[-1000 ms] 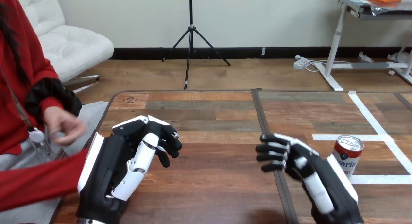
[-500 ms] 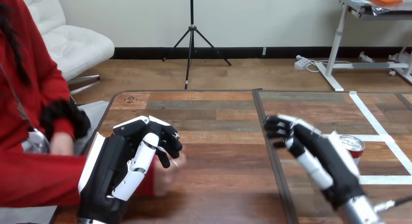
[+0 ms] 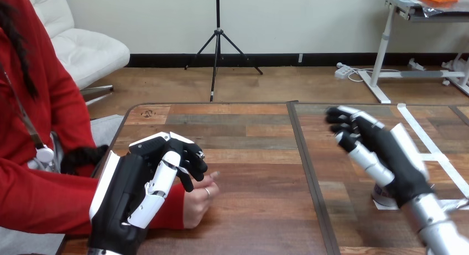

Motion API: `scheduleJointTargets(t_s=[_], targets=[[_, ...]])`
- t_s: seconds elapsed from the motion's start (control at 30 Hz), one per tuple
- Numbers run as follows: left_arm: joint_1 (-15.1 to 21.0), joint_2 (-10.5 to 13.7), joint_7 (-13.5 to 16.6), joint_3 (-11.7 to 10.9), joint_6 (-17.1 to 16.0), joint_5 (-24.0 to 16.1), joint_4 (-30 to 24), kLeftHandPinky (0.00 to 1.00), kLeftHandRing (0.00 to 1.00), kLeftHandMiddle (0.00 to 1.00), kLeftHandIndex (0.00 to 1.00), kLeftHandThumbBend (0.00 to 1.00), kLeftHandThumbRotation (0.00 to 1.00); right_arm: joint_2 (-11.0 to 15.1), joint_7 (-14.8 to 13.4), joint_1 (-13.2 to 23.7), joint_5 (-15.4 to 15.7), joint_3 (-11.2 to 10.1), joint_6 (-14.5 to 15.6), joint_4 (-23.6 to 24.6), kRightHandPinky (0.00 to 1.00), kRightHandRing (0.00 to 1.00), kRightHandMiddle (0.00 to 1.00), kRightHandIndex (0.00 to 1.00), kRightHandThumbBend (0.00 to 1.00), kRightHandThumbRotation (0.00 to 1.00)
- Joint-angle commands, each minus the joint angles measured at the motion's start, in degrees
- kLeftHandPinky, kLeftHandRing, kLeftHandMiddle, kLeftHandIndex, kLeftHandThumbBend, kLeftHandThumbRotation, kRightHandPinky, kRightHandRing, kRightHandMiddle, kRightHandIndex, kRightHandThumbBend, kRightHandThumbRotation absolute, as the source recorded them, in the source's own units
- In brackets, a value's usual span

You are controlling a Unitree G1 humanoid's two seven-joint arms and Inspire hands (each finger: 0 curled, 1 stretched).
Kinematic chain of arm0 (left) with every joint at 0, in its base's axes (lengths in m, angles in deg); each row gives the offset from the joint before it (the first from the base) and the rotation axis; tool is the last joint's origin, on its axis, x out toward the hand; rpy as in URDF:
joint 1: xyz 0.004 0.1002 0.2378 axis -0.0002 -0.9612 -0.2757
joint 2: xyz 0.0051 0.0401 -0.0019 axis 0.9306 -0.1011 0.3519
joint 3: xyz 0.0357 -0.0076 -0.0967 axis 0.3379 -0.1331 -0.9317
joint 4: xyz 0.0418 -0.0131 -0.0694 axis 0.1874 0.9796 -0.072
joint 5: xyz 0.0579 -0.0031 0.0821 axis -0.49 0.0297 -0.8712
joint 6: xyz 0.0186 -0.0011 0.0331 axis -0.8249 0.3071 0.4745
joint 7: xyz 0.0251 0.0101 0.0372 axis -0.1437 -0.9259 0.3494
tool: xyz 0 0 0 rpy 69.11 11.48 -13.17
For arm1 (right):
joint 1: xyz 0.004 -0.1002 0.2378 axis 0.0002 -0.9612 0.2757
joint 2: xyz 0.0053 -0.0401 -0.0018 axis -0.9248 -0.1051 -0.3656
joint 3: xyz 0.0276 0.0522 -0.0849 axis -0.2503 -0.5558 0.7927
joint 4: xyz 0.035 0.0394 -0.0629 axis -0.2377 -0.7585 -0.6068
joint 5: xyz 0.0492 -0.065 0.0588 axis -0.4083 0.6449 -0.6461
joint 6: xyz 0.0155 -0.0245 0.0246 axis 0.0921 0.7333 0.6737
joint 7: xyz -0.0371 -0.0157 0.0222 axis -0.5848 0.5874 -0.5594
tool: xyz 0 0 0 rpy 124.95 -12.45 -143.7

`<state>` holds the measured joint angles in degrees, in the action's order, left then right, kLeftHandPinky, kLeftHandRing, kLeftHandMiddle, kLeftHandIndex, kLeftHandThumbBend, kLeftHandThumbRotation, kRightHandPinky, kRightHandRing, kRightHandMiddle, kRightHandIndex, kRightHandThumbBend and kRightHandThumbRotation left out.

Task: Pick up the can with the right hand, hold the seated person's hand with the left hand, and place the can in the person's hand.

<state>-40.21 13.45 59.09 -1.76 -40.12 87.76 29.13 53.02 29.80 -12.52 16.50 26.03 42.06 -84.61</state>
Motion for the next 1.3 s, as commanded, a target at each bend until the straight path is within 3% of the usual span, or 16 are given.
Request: scheduleJointTargets(t_s=[0.0,0.23,0.7,1.27], targets=[[2.72,0.06,-0.08,-0.03,0.24,0.92,-2.06,0.28,0.41,0.45,0.44,0.06,0.70,4.35,-3.03,7.97,1.92,-1.29,-1.50,-4.84,0.74,0.80,0.81,0.82,0.86,0.93],[2.56,0.00,-0.04,-0.06,0.57,1.10,-2.30,0.26,0.40,0.44,0.44,0.06,0.70,7.72,-6.22,11.54,5.92,0.15,-0.43,-9.43,0.76,0.82,0.84,0.84,0.87,0.89],[2.56,0.11,-0.20,-0.16,0.75,1.56,-2.51,0.25,0.38,0.44,0.44,0.07,0.70,11.85,-11.70,17.92,12.50,3.17,2.50,-17.85,0.80,0.87,0.89,0.89,0.96,0.74],[2.57,0.21,-0.49,-0.43,0.30,2.14,-2.28,0.25,0.38,0.43,0.43,0.07,0.70,14.89,-15.03,23.93,18.14,7.70,7.00,-27.10,0.79,0.89,0.92,0.92,1.00,0.73]])
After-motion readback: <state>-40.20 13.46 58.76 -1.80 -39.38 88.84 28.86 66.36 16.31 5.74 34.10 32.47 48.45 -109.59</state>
